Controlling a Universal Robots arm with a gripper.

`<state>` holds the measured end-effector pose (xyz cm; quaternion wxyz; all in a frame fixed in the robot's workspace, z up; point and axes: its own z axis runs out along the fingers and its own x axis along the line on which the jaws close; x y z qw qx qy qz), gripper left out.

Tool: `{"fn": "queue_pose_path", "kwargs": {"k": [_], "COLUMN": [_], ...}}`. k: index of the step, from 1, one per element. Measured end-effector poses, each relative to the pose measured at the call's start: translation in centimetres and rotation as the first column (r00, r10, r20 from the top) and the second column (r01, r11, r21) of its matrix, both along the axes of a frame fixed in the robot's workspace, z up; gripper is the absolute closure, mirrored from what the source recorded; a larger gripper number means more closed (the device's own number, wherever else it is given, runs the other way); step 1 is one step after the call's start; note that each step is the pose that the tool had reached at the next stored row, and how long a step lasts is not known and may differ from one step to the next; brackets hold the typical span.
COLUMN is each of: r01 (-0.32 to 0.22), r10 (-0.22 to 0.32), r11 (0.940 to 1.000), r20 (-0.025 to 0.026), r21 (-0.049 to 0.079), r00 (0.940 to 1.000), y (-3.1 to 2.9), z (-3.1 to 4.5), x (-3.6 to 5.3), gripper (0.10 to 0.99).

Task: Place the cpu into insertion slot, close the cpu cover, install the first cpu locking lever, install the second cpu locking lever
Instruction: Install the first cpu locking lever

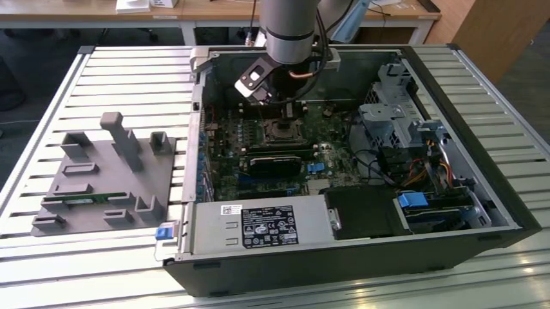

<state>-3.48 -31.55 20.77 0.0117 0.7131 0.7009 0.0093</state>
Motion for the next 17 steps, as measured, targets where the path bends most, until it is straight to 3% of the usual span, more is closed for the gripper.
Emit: {"fn": "queue_pose_path", "kwargs": {"k": [17], "r01": [0.0], "r10": [0.0], "r11": [1.0], "r20": [-0.0001], "r21": [0.0], "r00": [1.0], "y": [0.0], "z": [0.6], "x": [0.01], "gripper": [0.98]}}
